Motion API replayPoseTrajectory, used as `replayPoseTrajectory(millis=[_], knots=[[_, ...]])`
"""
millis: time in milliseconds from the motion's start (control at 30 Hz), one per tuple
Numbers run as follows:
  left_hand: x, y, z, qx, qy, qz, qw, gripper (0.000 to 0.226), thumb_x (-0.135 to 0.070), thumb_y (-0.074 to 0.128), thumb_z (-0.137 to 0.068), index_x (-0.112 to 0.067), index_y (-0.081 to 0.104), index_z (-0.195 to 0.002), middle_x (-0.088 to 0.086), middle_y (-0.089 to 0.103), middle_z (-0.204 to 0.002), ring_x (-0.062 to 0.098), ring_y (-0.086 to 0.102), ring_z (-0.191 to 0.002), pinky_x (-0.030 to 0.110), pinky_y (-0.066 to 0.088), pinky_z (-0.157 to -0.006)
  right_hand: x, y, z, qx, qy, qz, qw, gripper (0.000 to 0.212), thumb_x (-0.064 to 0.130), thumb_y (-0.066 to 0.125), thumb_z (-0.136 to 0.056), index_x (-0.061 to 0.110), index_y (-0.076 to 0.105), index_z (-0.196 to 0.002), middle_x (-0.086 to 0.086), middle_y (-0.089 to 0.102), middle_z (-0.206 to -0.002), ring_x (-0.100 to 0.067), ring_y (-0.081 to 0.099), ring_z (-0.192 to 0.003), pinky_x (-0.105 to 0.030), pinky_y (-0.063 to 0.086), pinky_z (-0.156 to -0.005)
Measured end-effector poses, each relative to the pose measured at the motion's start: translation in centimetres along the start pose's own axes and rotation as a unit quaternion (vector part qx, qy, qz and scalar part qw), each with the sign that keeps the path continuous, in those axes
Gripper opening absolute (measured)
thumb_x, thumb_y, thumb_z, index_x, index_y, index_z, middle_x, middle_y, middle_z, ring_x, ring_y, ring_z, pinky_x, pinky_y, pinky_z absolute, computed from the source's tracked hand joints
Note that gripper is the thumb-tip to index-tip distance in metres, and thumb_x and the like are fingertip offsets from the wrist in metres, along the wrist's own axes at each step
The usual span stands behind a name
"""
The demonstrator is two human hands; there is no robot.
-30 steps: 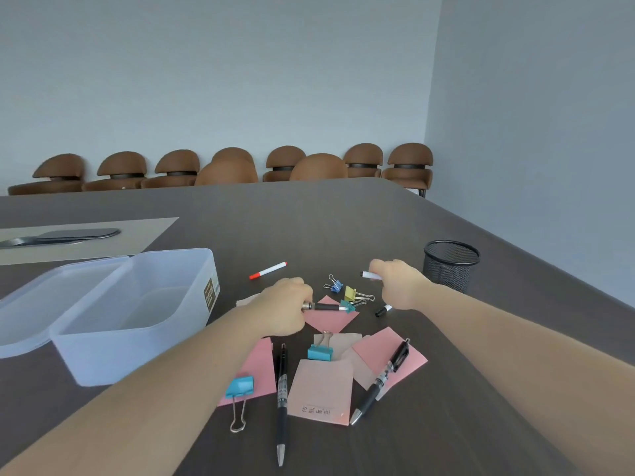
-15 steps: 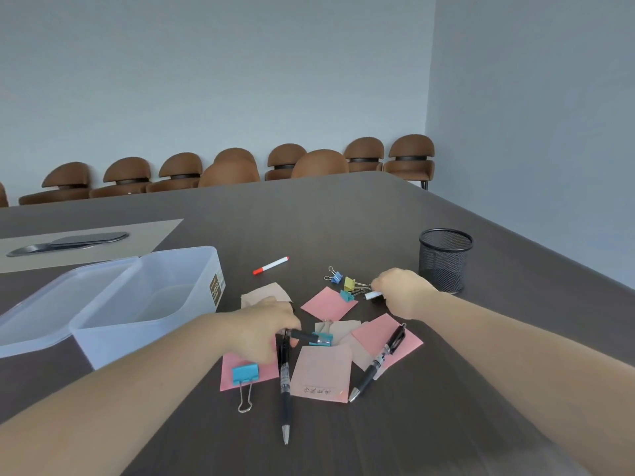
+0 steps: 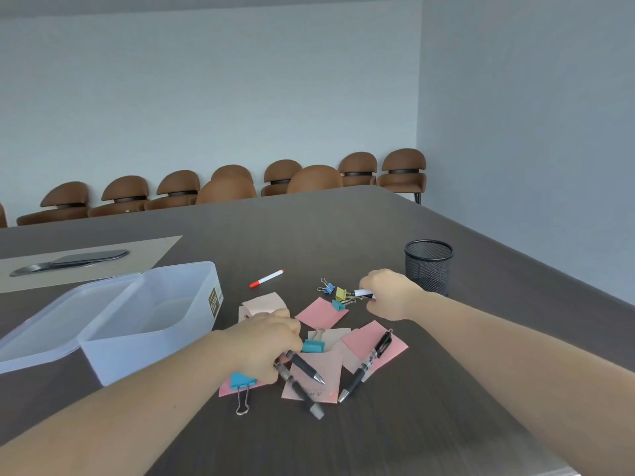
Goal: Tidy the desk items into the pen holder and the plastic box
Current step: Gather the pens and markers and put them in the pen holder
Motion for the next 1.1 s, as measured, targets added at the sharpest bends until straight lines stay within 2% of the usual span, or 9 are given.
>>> replayPoseTrajectory(millis=[133, 233, 367, 500, 600, 700, 800, 1000, 1100], knots=[[0.3, -1.3, 0.2, -0.022, -0.041, 0.024, 0.999, 0.014, -0.013, 0.052, -0.078, -0.013, 0.057, -0.091, -0.006, 0.044, -0.079, 0.014, 0.036, -0.09, 0.032, 0.039, -0.075, 0.5, -1.0, 0.8, 0.006, -0.007, -0.005, 1.0, 0.012, 0.012, 0.046, -0.087, 0.007, 0.055, -0.093, -0.004, 0.046, -0.091, -0.023, 0.043, -0.087, -0.033, 0.04, -0.072], [0.2, -1.8, 0.3, 0.003, -0.084, 0.04, 0.996, 0.014, -0.012, 0.045, -0.084, -0.014, 0.052, -0.096, 0.002, 0.051, -0.086, 0.023, 0.045, -0.097, 0.033, 0.036, -0.073, 1.0, -1.4, 1.1, 0.014, -0.003, 0.001, 1.0, 0.011, 0.014, 0.042, -0.089, 0.013, 0.044, -0.079, -0.005, 0.047, -0.088, -0.023, 0.042, -0.086, -0.033, 0.037, -0.069], [-0.3, -1.6, 0.2, 0.045, -0.115, 0.076, 0.989, 0.027, -0.003, 0.041, -0.09, -0.012, 0.043, -0.116, 0.003, 0.046, -0.078, 0.017, 0.042, -0.067, 0.032, 0.03, -0.054, 1.6, -2.0, 1.6, 0.003, 0.005, 0.014, 1.0, 0.032, 0.011, 0.038, -0.089, 0.023, 0.028, -0.061, -0.002, 0.044, -0.076, -0.026, 0.041, -0.086, -0.032, 0.034, -0.073], [-0.5, -1.9, 0.0, 0.034, -0.15, 0.115, 0.981, 0.033, 0.002, 0.041, -0.089, -0.01, 0.04, -0.119, 0.002, 0.039, -0.072, 0.015, 0.04, -0.062, 0.03, 0.024, -0.048, 2.4, -2.7, 2.3, -0.008, -0.004, 0.031, 0.999, 0.033, 0.009, 0.035, -0.09, 0.022, 0.025, -0.061, 0.007, 0.036, -0.064, -0.028, 0.041, -0.079, -0.033, 0.03, -0.079], [-1.3, -2.8, -0.6, -0.003, -0.186, 0.166, 0.968, 0.004, -0.014, 0.043, -0.094, -0.013, 0.045, -0.098, 0.003, 0.046, -0.077, 0.015, 0.042, -0.063, 0.028, 0.025, -0.049, 2.1, -2.8, 2.4, -0.01, 0.002, -0.008, 1.0, 0.025, 0.009, 0.034, -0.092, 0.018, 0.035, -0.069, 0.004, 0.039, -0.067, -0.028, 0.042, -0.079, -0.032, 0.033, -0.076], [-3.0, -2.8, -1.9, -0.024, -0.195, 0.226, 0.954, 0.03, -0.047, 0.05, -0.087, -0.022, 0.045, -0.072, -0.003, 0.051, -0.073, 0.019, 0.05, -0.07, 0.027, 0.034, -0.056, 1.5, -2.9, 2.6, -0.016, 0.021, -0.054, 0.998, 0.01, 0.01, 0.034, -0.092, 0.013, 0.04, -0.085, 0.002, 0.042, -0.072, -0.029, 0.046, -0.079, -0.031, 0.036, -0.07], [-4.9, -2.0, -3.6, -0.036, -0.203, 0.248, 0.947, 0.046, -0.064, 0.062, -0.07, -0.021, 0.053, -0.081, -0.007, 0.053, -0.075, 0.019, 0.057, -0.081, 0.029, 0.04, -0.064, 1.0, -2.6, 2.6, -0.019, 0.034, -0.061, 0.997, 0.008, 0.013, 0.036, -0.091, 0.013, 0.041, -0.085, -0.003, 0.049, -0.085, -0.03, 0.047, -0.08, -0.031, 0.038, -0.07], [-6.9, -0.7, -5.7, -0.029, -0.211, 0.276, 0.937, 0.027, -0.031, 0.065, -0.072, -0.017, 0.054, -0.092, -0.002, 0.056, -0.084, 0.025, 0.064, -0.093, 0.029, 0.04, -0.065, -0.2, -2.2, 1.9, -0.006, 0.059, -0.081, 0.995, 0.021, 0.015, 0.039, -0.093, 0.016, 0.041, -0.073, -0.005, 0.051, -0.089, -0.028, 0.049, -0.079, -0.028, 0.035, -0.057], [-5.7, -1.2, -5.6, -0.076, -0.23, 0.32, 0.916, 0.012, -0.026, 0.059, -0.074, -0.022, 0.048, -0.077, -0.005, 0.052, -0.076, 0.022, 0.056, -0.079, 0.025, 0.036, -0.058, -0.7, -2.4, 1.0, -0.014, 0.066, -0.117, 0.991, 0.018, 0.014, 0.04, -0.093, 0.006, 0.056, -0.091, -0.014, 0.06, -0.1, -0.026, 0.049, -0.082, -0.03, 0.039, -0.065]])
Point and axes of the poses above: each hand's wrist, its own z-axis away from the middle knuckle, its own y-axis out of the palm, x = y × z, the point moved 6 cm from there along -z, towards the middle knuckle
